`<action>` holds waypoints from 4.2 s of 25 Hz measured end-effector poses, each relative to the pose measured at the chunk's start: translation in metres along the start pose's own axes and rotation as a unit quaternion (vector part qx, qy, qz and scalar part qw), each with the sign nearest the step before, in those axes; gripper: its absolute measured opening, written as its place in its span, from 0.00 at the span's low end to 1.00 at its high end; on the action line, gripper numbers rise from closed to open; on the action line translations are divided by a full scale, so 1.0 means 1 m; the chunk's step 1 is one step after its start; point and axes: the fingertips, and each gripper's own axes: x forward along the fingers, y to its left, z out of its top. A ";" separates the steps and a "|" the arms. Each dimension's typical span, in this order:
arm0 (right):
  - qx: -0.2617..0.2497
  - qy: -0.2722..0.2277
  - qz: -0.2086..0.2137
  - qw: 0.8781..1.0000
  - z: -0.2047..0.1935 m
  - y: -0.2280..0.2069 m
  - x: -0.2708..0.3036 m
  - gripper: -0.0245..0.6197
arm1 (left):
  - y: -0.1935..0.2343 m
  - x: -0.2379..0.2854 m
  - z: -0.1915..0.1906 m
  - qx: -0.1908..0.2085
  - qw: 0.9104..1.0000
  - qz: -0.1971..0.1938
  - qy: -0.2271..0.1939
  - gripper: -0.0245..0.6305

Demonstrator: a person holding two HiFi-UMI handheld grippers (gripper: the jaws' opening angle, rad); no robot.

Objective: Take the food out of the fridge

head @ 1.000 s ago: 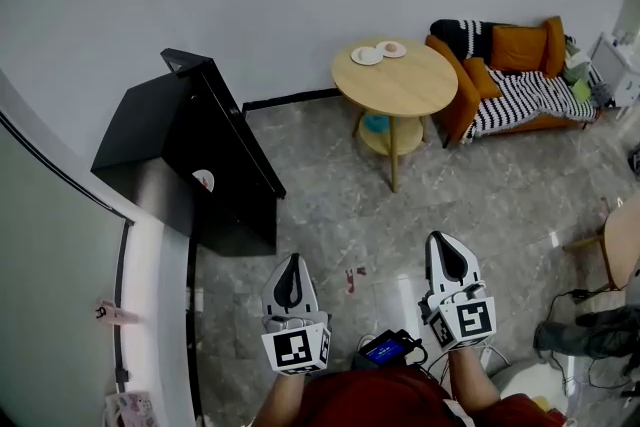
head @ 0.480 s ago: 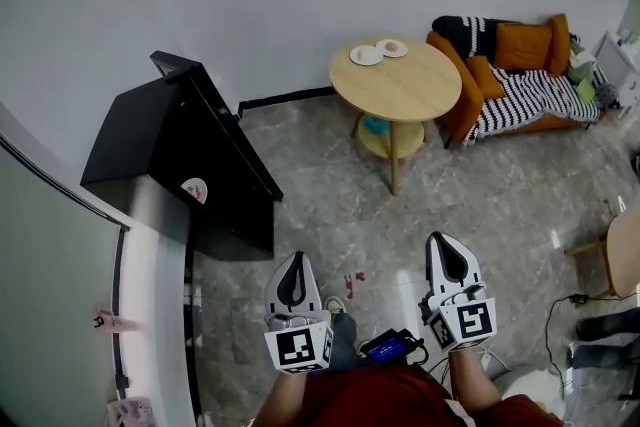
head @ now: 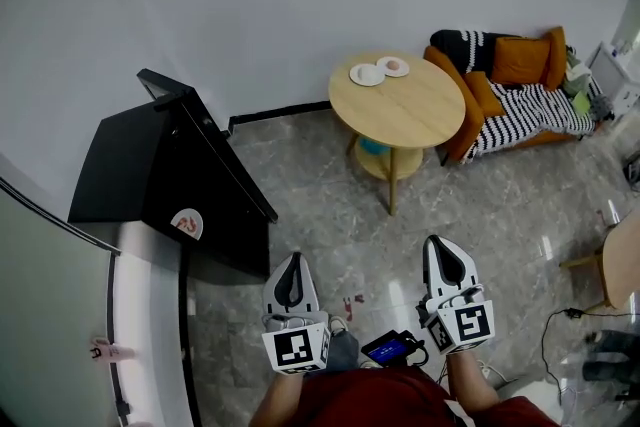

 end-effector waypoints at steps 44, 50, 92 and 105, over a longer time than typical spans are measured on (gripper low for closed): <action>-0.008 -0.020 0.018 1.000 0.026 -0.164 0.312 0.07 | 0.025 0.336 0.036 0.001 0.999 0.029 -0.041 0.06; -0.002 -0.016 0.031 0.999 0.025 -0.176 0.336 0.07 | 0.026 0.359 0.036 -0.007 0.998 0.044 -0.037 0.06; -0.034 0.019 0.425 0.904 -0.010 0.184 0.443 0.07 | 0.262 0.141 -0.004 -0.032 0.906 0.421 -0.029 0.06; -0.056 0.015 0.528 0.847 -0.017 0.280 0.438 0.07 | 0.291 0.108 -0.011 -0.038 0.868 0.493 -0.041 0.06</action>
